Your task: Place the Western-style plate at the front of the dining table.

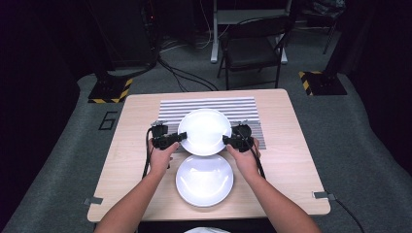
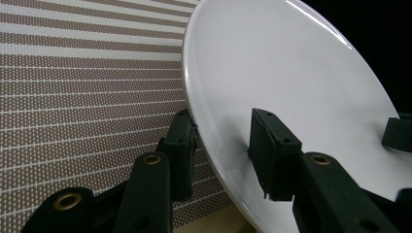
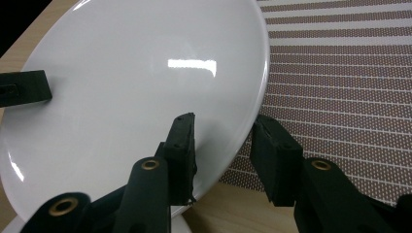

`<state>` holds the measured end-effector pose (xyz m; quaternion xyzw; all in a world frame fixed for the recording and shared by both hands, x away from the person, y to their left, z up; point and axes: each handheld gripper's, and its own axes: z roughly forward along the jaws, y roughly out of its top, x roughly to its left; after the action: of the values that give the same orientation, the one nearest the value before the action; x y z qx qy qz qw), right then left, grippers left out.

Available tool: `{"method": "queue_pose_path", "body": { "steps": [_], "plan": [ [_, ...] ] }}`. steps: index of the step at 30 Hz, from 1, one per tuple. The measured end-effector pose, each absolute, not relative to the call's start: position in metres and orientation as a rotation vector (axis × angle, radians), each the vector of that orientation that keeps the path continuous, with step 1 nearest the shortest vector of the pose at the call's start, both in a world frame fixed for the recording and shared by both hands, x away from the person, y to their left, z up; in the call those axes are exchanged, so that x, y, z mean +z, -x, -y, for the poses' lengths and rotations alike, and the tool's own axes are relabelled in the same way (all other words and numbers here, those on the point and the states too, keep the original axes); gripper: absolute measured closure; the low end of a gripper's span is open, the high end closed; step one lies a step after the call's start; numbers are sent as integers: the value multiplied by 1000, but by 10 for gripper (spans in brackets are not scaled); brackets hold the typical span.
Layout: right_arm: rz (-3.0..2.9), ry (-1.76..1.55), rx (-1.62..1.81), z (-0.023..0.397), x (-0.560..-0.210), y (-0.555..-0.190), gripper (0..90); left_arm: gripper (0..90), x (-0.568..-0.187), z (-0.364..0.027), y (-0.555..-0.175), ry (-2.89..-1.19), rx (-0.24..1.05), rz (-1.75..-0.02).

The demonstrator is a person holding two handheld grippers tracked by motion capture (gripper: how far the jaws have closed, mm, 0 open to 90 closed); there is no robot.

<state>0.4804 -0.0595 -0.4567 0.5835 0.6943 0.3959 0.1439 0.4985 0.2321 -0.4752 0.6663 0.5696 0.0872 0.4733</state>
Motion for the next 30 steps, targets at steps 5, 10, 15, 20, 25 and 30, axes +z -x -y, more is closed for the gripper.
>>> {"method": "queue_pose_path", "body": {
  "steps": [5, 10, 15, 20, 25, 30],
  "plan": [
    [-1999, -1688, 1131, 59, -460, -485, 616, 628, -478, -232, -502, -1627, 205, -1402],
    [-1997, -1691, 1126, 59, -463, -488, 615, 631, -479, -231, -506, -1627, 210, -1408],
    [-1989, -1690, 1128, 59, -466, -493, 615, 638, -478, -230, -511, -1631, 214, -1412],
    [-1983, -1709, 1130, 59, -466, -496, 615, 642, -476, -230, -514, -1634, 223, -1408],
    [-1979, -1705, 1127, 60, -465, -499, 616, 645, -475, -230, -517, -1631, 223, -1404],
    [-1982, -1695, 1126, 58, -461, -503, 615, 644, -473, -231, -521, -1623, 226, -1407]
  ]
}}
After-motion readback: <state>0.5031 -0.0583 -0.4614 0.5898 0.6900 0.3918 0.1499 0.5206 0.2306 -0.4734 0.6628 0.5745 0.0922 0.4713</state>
